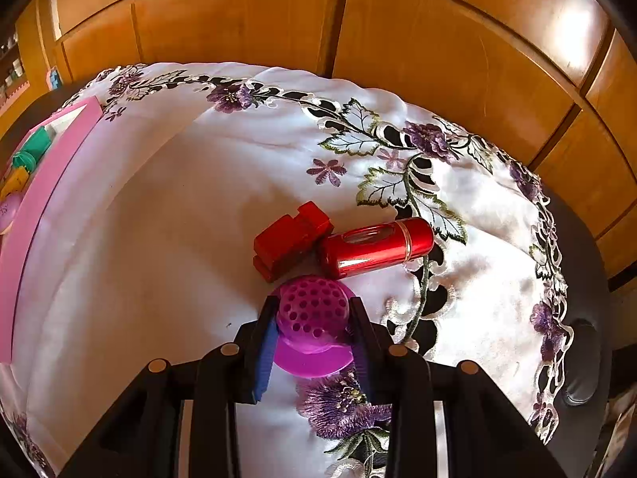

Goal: Organize rigid objects
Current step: 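Carry the white-green plug over the tray with the left gripper while the right gripper holds the cup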

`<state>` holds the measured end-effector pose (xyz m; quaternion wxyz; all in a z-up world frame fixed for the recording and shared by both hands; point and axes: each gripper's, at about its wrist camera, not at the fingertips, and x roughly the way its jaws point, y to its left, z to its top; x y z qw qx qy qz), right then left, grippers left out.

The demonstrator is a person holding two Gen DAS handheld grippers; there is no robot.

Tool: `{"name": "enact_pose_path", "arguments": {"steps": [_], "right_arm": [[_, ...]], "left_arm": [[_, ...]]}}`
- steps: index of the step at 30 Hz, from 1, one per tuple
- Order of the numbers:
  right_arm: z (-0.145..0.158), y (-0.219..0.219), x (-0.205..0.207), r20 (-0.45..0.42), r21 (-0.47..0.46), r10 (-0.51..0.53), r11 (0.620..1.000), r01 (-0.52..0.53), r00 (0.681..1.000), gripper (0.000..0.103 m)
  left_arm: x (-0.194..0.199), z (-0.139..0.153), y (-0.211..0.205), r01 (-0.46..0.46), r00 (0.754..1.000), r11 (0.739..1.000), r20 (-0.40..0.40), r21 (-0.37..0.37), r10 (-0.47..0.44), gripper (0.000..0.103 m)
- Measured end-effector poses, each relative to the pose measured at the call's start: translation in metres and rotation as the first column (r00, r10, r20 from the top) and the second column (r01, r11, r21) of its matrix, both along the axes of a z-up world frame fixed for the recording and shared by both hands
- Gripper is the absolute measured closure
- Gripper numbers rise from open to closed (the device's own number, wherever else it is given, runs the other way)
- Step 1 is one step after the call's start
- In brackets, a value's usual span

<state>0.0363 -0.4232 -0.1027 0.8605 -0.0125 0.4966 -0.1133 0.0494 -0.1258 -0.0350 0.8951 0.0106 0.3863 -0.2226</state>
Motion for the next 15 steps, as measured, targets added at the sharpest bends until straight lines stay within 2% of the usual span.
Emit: {"name": "enact_pose_path", "arguments": {"steps": [6,11,15], "right_arm": [[0.0,0.001,0.0,-0.001,-0.011,0.002,1.0,-0.002,1.0,0.07],[0.0,0.002,0.0,-0.001,-0.015,0.003,1.0,-0.003,1.0,0.07],[0.0,0.002,0.001,-0.002,-0.02,0.004,1.0,-0.004,1.0,0.07]], "left_arm": [[-0.001,-0.02,0.02,-0.036,0.999,0.999,-0.039,0.019,0.036,0.051],[0.003,-0.029,0.014,-0.02,0.997,1.0,-0.078,0.007,0.021,0.051],[0.02,-0.037,0.002,-0.012,0.996,0.999,-0.092,0.04,0.016,0.051]]}}
